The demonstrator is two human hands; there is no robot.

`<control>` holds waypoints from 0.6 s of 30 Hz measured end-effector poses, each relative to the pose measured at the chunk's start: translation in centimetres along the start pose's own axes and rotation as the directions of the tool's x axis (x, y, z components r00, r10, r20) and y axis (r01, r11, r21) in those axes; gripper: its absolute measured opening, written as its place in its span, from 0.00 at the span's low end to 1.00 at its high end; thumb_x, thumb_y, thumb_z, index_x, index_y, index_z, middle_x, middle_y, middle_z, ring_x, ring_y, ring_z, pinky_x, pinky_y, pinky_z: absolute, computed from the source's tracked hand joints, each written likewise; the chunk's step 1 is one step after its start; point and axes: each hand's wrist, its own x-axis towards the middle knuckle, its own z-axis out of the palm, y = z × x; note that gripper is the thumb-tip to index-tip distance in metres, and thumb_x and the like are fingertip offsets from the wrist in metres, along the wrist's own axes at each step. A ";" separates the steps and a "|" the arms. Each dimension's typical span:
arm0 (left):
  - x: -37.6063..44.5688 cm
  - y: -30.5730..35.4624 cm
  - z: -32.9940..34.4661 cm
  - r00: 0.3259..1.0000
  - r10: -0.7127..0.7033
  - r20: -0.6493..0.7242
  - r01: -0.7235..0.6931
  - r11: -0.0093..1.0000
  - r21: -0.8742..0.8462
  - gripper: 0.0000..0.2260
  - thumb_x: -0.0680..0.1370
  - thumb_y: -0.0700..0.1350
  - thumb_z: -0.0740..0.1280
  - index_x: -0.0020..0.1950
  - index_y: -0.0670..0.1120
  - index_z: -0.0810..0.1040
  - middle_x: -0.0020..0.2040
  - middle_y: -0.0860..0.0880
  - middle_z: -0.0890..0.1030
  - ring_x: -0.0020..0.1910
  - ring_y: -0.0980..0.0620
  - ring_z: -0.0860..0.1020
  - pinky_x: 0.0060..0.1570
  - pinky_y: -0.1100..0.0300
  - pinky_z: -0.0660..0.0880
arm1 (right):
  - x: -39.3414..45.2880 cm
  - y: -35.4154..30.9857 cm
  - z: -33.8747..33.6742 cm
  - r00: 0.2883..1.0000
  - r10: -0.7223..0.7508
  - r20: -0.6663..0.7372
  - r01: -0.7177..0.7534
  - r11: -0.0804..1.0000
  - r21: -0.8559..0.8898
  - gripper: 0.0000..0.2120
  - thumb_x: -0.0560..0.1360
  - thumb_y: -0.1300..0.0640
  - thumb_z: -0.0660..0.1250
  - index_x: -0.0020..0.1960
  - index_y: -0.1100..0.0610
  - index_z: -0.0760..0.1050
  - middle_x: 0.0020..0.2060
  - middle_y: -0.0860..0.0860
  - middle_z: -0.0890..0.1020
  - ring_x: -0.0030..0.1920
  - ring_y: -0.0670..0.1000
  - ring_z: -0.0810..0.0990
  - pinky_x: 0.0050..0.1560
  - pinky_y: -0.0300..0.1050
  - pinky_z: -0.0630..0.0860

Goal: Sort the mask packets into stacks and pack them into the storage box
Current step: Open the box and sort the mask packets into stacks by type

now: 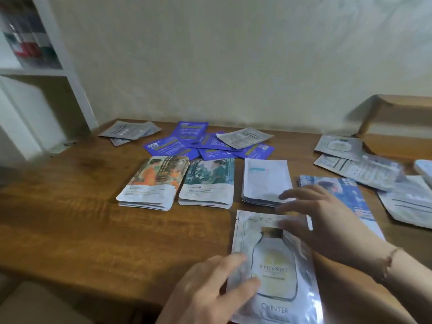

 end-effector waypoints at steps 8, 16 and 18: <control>0.8 0.2 0.6 0.997 0.029 -0.072 -0.032 0.999 -0.031 0.10 0.78 0.59 0.62 0.51 0.61 0.83 0.56 0.57 0.82 0.55 0.58 0.79 0.52 0.59 0.79 | -3.5 -1.5 2.2 0.939 -0.123 0.320 0.123 0.992 0.022 0.42 0.70 0.23 0.42 0.77 0.43 0.37 0.74 0.35 0.34 0.72 0.34 0.30 0.71 0.31 0.34; 0.2 0.1 1.5 0.991 -0.016 -0.133 0.014 1.000 -0.012 0.14 0.83 0.57 0.54 0.52 0.61 0.81 0.53 0.61 0.82 0.55 0.62 0.79 0.53 0.53 0.79 | -3.3 -1.8 2.5 0.925 -0.163 0.344 0.165 0.986 0.022 0.41 0.71 0.23 0.47 0.75 0.39 0.34 0.73 0.33 0.32 0.70 0.33 0.28 0.72 0.35 0.33; 0.1 0.0 2.1 0.990 -0.008 -0.144 0.012 0.999 0.030 0.12 0.83 0.58 0.53 0.54 0.62 0.76 0.53 0.62 0.81 0.57 0.64 0.78 0.55 0.56 0.78 | -3.2 -2.0 2.3 0.919 -0.177 0.352 0.182 0.983 0.017 0.40 0.70 0.22 0.47 0.74 0.35 0.35 0.73 0.33 0.33 0.71 0.34 0.28 0.72 0.35 0.33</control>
